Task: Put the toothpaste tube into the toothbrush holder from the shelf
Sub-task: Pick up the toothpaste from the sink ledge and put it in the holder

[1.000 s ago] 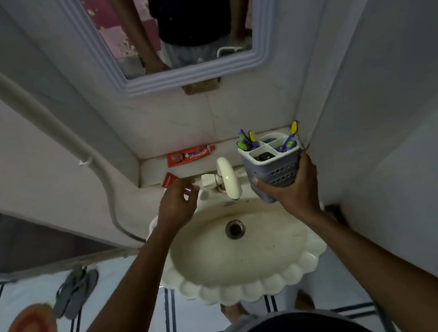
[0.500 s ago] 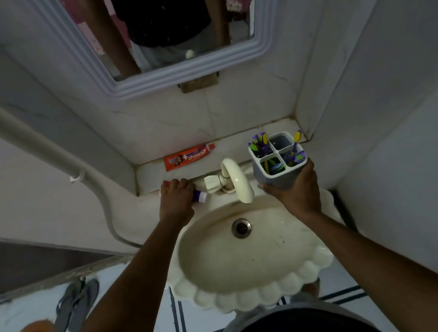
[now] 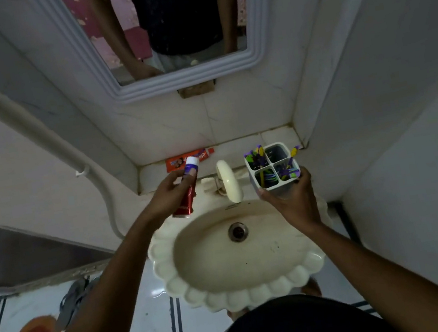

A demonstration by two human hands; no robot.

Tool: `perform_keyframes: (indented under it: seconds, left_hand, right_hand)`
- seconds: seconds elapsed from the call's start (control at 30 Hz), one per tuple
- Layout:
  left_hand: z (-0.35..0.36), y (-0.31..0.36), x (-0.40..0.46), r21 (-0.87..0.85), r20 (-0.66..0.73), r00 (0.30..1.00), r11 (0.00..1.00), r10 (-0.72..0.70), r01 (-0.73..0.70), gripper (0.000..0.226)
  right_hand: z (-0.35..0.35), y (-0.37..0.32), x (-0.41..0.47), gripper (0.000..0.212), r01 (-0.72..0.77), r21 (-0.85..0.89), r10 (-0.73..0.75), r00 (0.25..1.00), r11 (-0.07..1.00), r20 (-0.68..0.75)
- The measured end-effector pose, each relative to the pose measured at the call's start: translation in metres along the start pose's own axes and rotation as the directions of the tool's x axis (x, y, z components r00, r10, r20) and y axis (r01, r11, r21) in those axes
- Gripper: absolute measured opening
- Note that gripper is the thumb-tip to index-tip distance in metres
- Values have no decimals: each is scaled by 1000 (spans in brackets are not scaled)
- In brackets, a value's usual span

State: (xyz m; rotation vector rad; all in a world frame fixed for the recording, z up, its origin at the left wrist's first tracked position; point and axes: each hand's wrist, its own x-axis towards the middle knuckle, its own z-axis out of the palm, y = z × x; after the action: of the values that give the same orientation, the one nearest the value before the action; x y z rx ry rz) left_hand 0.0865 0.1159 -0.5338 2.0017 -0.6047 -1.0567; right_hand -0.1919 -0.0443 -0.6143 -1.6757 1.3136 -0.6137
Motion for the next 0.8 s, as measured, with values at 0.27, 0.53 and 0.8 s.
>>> perform_keyframes:
  seconds: [0.27,0.53,0.8]
  left_hand:
    - [24,111,-10,222,316,904,904,287,-365,75]
    - [101,154,21,766,221,867,470,447,-438,35]
    - [136,156,45,863,190,811,301,553,-407,28]
  right_hand:
    - [-7,-4,0,122,-5,-5,5,1000,1000,16]
    - [-11,-6,-2,115,-22,-23,23,998,1000,60]
    - [-15,-4,4,121,-30,-50,34,996,998,78]
